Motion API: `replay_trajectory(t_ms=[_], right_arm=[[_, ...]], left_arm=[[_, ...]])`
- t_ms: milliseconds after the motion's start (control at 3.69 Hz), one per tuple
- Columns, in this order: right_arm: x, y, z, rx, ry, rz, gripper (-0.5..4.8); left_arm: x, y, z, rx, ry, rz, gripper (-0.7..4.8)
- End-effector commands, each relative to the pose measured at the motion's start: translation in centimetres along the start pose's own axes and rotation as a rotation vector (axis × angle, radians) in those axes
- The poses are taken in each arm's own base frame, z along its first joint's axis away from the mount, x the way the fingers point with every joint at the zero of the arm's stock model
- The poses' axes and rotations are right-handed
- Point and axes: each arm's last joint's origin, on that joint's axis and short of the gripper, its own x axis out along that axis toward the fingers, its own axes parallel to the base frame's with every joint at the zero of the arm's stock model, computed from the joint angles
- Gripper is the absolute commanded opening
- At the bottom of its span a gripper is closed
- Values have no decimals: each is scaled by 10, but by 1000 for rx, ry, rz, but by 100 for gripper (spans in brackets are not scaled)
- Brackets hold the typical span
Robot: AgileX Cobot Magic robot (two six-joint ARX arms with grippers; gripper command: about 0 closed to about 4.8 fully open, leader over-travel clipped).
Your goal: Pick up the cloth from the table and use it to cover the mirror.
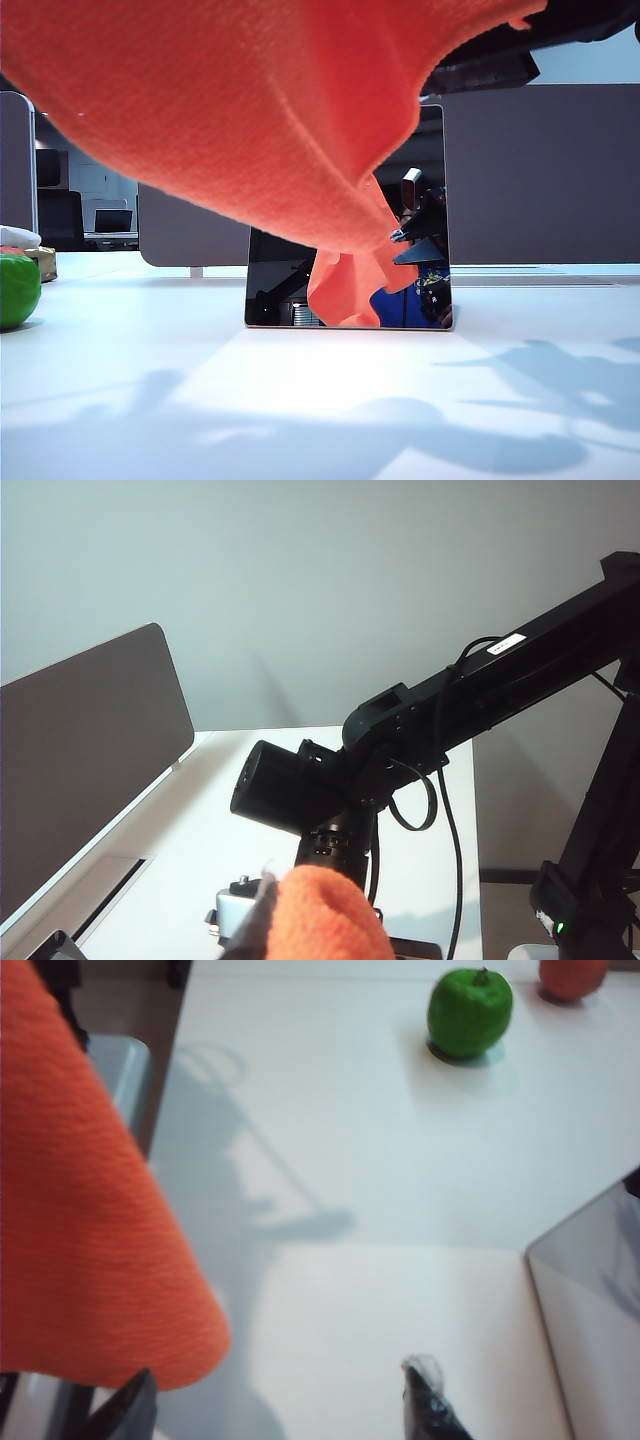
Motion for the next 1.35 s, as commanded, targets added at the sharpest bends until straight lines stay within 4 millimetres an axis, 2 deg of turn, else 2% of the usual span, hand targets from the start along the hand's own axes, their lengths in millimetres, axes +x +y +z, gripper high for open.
replay_trajectory(t_ms=[271, 542, 813, 1084, 1354], right_arm=[[-35, 48, 27, -17, -127, 63, 310], [-35, 51, 27, 39, -162, 123, 305], [-35, 51, 26, 40, -147, 109, 305], [-35, 51, 26, 41, -146, 109, 253], [-35, 51, 26, 41, -146, 109, 251]], left_arm=[[-1, 2, -3, -13, 57, 82, -6], [-1, 3, 3, 11, -2, 113, -6], [-1, 4, 6, 19, -36, 117, -6], [-1, 5, 10, 31, -72, 124, -6], [-2, 5, 13, 44, -103, 131, -6]])
